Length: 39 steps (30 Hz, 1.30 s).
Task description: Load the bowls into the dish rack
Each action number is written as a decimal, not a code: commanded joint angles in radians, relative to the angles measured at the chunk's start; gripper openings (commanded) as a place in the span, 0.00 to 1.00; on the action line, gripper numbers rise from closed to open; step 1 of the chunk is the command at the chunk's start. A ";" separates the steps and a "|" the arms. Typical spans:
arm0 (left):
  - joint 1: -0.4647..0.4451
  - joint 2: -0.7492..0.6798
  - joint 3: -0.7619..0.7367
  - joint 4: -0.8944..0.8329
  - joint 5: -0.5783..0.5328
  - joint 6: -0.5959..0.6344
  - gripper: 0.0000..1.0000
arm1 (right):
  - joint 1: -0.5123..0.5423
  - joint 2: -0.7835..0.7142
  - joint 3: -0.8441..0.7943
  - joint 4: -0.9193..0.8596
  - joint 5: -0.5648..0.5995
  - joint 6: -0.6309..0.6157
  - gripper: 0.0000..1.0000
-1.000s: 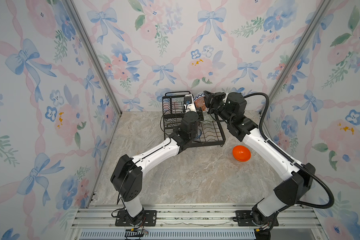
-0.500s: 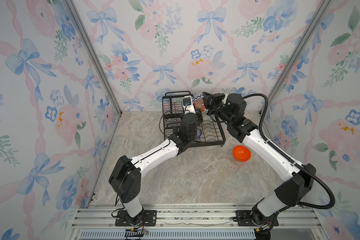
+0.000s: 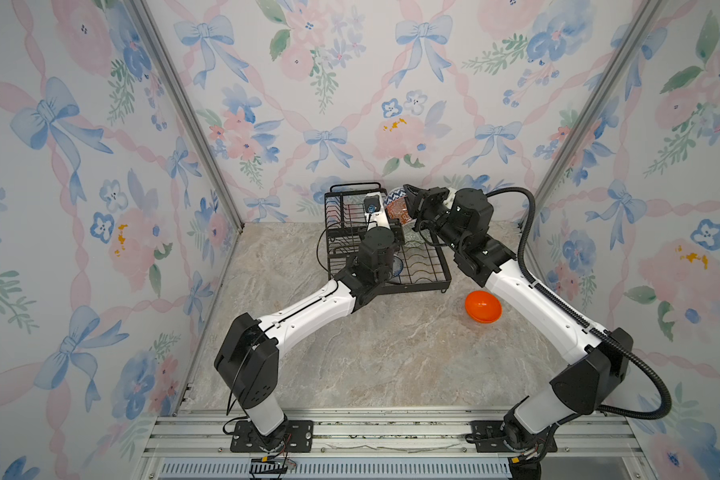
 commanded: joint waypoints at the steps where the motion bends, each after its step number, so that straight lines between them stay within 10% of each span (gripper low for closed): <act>1: -0.007 -0.073 -0.007 0.002 -0.010 -0.017 0.11 | -0.032 -0.016 -0.010 0.078 0.070 -0.069 0.00; 18: -0.007 -0.169 -0.079 -0.157 -0.003 -0.104 0.52 | -0.068 -0.010 -0.050 0.124 0.047 -0.068 0.00; 25: -0.011 -0.198 -0.045 -0.325 0.070 -0.166 0.98 | -0.107 -0.021 -0.087 0.168 0.016 -0.055 0.00; 39: -0.013 -0.140 0.130 -0.580 0.291 -0.162 0.98 | -0.243 -0.074 -0.216 0.210 -0.166 -0.216 0.00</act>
